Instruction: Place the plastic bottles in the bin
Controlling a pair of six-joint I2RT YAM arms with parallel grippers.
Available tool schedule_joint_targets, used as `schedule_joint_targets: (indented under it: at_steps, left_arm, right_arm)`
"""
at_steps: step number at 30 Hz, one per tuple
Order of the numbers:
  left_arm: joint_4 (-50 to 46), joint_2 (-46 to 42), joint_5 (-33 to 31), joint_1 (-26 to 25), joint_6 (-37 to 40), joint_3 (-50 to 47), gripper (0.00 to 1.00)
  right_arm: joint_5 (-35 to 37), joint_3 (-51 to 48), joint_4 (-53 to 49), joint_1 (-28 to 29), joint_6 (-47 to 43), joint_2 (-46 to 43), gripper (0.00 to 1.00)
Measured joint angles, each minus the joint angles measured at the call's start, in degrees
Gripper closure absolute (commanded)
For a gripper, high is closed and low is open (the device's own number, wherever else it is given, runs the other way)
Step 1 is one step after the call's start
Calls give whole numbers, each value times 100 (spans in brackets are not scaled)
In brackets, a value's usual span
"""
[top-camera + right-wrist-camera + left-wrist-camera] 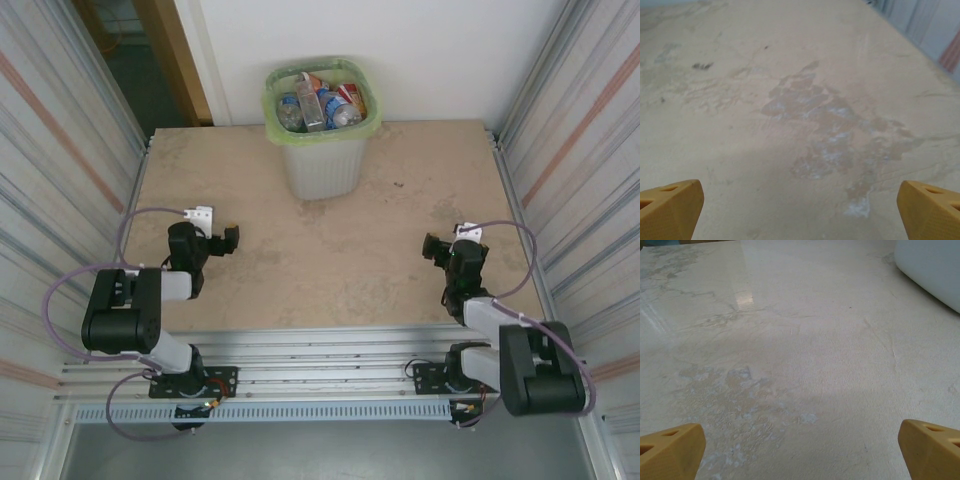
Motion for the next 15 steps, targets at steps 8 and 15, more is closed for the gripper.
schedule_joint_targets:
  at_steps: [8,15]
  left_arm:
    - [0,0,0,0,0,0,1]
    - [0,0,0,0,0,0,1]
  right_arm:
    - [-981,599,452,-31,-647,835,2]
    - [-1744,588,1257,-535,-769,1602,2]
